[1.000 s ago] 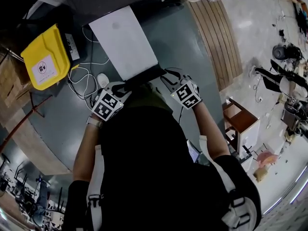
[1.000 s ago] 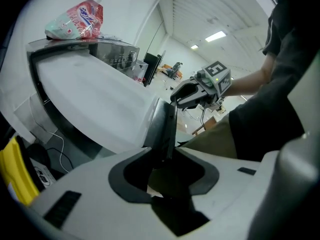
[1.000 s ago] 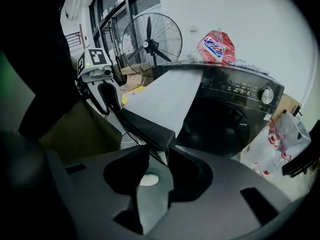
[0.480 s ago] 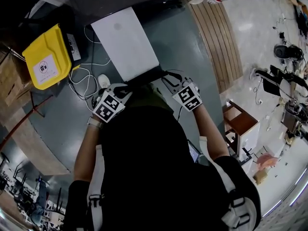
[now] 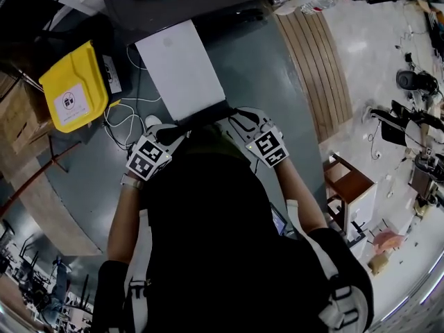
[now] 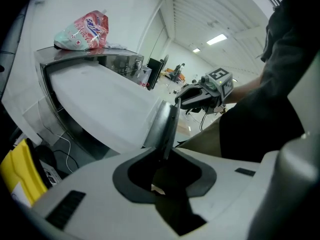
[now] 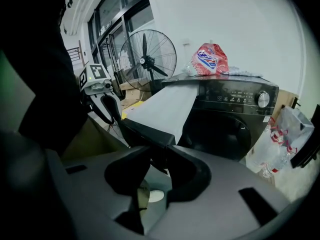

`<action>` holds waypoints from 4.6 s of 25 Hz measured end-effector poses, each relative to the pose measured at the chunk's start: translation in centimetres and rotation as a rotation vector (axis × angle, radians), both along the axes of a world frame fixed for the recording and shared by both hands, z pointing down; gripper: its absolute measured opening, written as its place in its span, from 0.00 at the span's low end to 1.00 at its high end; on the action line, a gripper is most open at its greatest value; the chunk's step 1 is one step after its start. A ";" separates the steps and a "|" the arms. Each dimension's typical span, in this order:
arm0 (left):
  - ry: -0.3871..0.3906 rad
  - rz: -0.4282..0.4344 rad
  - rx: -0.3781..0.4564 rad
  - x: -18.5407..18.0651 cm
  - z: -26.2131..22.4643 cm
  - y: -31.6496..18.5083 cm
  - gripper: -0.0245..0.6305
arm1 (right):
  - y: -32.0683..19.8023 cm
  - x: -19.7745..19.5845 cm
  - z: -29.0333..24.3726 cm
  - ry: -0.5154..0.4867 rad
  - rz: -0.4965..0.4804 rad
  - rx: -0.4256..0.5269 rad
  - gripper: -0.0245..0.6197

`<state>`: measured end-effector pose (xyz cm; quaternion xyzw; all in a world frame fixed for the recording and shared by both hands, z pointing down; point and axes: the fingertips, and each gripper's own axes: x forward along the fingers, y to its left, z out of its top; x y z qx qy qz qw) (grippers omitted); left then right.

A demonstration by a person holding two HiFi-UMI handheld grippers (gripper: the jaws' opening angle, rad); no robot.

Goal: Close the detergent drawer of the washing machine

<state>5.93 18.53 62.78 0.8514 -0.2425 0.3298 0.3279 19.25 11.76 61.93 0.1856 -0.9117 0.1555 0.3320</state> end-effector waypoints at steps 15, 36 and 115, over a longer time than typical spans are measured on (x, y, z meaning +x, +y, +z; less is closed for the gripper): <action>0.025 -0.039 0.017 -1.6 -1.8 -3.2 0.17 | -3.8 -1.4 -2.4 -0.032 0.064 0.049 0.21; 0.036 0.015 0.017 -4.8 -2.5 -8.1 0.16 | -8.7 -4.6 -2.9 -0.029 0.153 0.043 0.22; 0.149 -0.075 -0.010 -13.8 -3.3 -21.7 0.18 | -21.7 -12.7 -3.0 -0.025 0.523 0.055 0.22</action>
